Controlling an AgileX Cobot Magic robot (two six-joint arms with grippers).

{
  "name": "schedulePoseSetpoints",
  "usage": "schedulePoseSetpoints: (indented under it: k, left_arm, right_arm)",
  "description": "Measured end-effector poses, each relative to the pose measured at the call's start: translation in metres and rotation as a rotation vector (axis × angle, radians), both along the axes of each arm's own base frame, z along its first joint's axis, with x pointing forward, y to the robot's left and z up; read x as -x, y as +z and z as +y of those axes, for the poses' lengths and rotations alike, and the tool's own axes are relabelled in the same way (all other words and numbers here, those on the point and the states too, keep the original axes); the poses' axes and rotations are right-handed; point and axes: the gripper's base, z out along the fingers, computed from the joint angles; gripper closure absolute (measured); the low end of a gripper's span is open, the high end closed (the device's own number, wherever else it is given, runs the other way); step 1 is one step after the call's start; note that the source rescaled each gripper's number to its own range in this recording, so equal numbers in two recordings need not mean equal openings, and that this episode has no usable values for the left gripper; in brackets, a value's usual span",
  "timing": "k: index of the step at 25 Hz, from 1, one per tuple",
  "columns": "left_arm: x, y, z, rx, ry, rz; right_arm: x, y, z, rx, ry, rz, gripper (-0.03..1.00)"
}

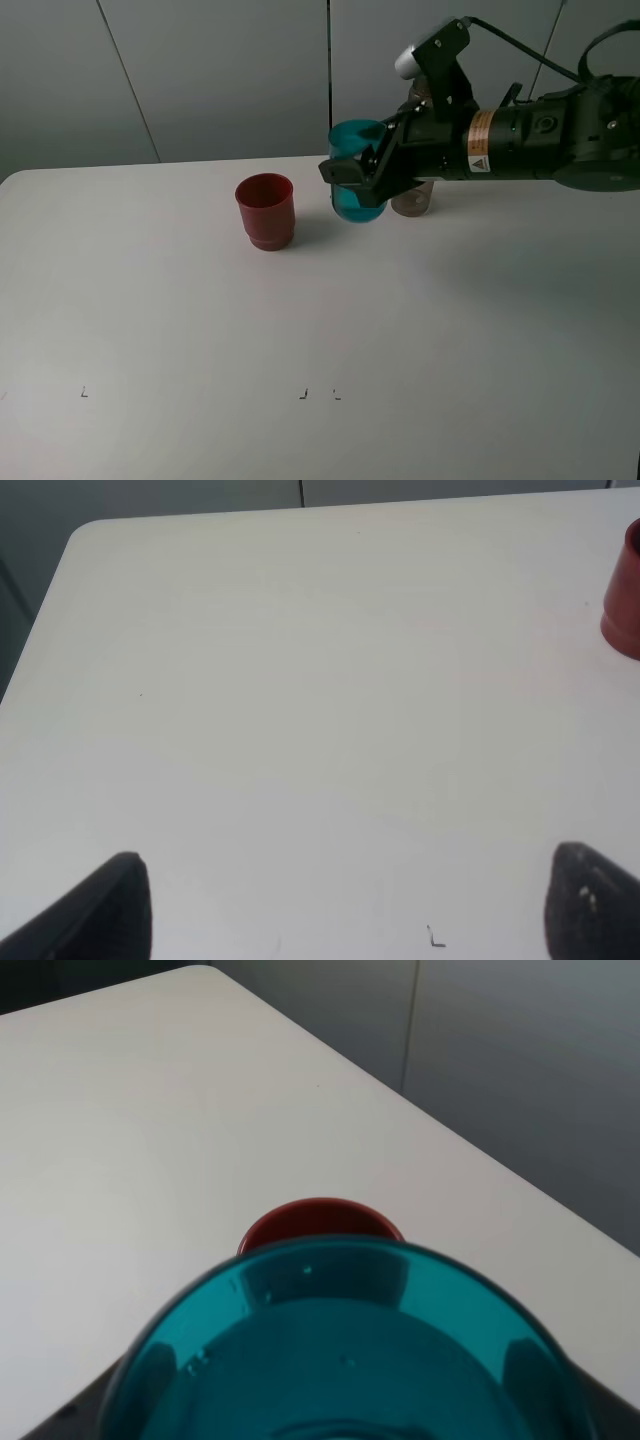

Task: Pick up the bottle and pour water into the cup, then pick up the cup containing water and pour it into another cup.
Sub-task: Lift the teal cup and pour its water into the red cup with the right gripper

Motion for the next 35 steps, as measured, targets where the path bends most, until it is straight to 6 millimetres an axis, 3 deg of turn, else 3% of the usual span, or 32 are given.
schedulePoseSetpoints:
  k: [8,12,26,35]
  left_arm:
    - [0.000,0.000,0.000,0.000,0.000,0.000]
    - [0.000,0.000,0.000,0.000,0.000,0.000]
    - [0.000,0.000,0.000,0.006,0.003,0.000]
    - [0.000,0.000,0.000,0.006,0.003,0.000]
  right_arm:
    - [-0.026,0.032,0.016,-0.024,-0.128,0.006,0.88]
    - [-0.036,0.035,0.024,-0.010,-0.170,0.018,0.88]
    - [-0.081,0.023,0.060,0.031,-0.243,0.027,0.88]
    - [-0.103,0.004,0.069,0.083,-0.260,0.024,0.88]
